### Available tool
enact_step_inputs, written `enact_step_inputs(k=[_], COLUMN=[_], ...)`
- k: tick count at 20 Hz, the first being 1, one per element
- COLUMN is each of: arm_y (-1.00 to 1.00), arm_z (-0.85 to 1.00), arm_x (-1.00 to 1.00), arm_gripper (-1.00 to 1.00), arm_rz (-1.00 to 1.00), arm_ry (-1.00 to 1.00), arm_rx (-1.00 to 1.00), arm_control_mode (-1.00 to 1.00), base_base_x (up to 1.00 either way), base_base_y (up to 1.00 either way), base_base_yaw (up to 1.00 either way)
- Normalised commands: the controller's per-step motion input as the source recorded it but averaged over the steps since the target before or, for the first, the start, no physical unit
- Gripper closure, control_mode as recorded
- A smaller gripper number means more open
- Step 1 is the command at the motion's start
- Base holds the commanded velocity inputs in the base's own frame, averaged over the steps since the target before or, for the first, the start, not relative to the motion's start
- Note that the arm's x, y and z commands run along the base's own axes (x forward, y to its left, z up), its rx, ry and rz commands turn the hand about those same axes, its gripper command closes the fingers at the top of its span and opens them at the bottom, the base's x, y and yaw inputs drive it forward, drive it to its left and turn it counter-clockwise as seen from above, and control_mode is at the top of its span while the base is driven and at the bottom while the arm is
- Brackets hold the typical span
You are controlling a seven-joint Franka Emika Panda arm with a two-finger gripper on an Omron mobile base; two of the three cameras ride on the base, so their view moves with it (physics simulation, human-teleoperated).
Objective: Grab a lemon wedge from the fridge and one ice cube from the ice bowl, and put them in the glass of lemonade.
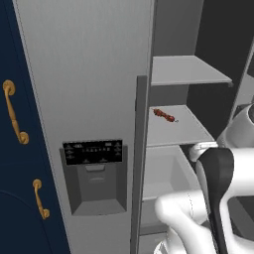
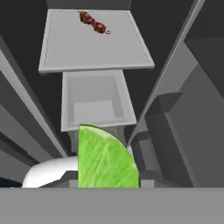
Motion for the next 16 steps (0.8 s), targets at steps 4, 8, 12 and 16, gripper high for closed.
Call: enact_step_inputs(k=[4, 8, 12, 16], arm_y=[0.00, 0.00, 0.00, 0.00], arm_z=[0.00, 0.00, 0.00, 0.00], arm_x=[0.00, 0.00, 0.00, 0.00], arm_gripper=[1.00, 1.00, 1.00, 1.00], arm_rz=[0.00, 0.00, 0.00, 0.00], arm_ry=[0.00, 0.00, 0.00, 0.00], arm_rx=[0.00, 0.00, 0.00, 0.00], arm_control_mode=[1.00, 1.00, 1.00, 1.00], base_base_x=[-0.99, -0.86, -0.18, 0.00], base_base_y=[0.57, 1.00, 0.99, 0.73], base_base_yaw=[0.21, 0.35, 0.65, 0.88])
